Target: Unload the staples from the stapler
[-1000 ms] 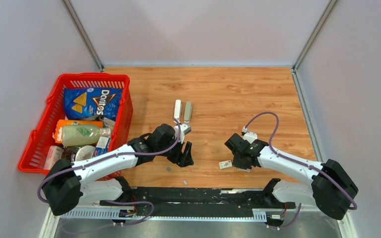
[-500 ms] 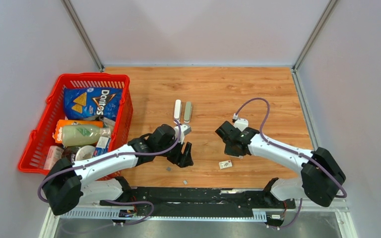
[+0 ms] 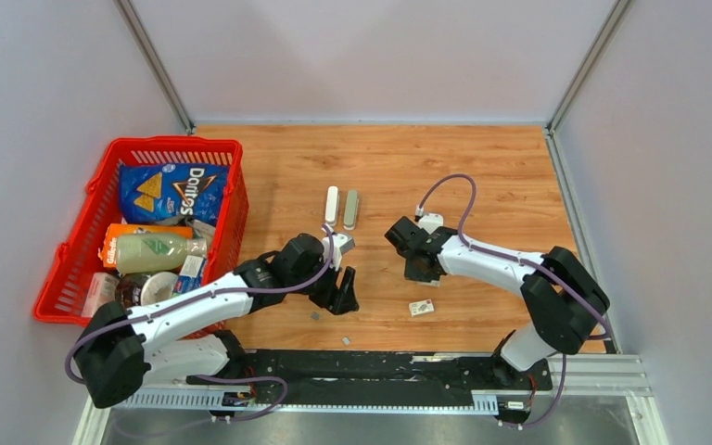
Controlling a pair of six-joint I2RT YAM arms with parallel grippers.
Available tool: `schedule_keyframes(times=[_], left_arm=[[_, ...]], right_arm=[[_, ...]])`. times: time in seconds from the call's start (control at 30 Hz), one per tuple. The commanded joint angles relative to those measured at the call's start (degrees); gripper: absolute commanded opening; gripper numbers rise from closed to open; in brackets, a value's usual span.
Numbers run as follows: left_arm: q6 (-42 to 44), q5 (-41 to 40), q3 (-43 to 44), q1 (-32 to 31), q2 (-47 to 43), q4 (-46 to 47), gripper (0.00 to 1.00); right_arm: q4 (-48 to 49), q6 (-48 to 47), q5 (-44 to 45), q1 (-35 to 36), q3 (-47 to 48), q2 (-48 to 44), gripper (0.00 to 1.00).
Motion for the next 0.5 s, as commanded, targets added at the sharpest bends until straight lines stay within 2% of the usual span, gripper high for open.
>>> schedule_keyframes(times=[0.0, 0.07, 0.13, 0.23, 0.47], left_arm=[[0.13, -0.41, -0.20, -0.19, -1.61, -0.76, 0.73], [-0.04, -0.32, -0.29, -0.28, -1.61, -0.84, 0.73], [-0.22, -0.41, -0.29, -0.28, -1.52, -0.76, 0.73], [-0.31, -0.41, -0.11, -0.10, -1.09, -0.58, 0.73], [-0.40, -0.23, 0.24, -0.10, -0.12, -0.32, 0.73]], right_arm=[[3.79, -0.98, -0.89, -0.14, 2.18, 1.14, 0.00], [3.97, -1.07, -1.07, -0.05, 1.91, 1.22, 0.01], [4.06, -1.07, -0.98, -0.05, 1.82, 1.14, 0.06], [3.71, -1.07, -1.06, -0.14, 2.00, 1.05, 0.21], [1.52, -1.16, 0.08, -0.14, 2.70, -1.75, 0.24]])
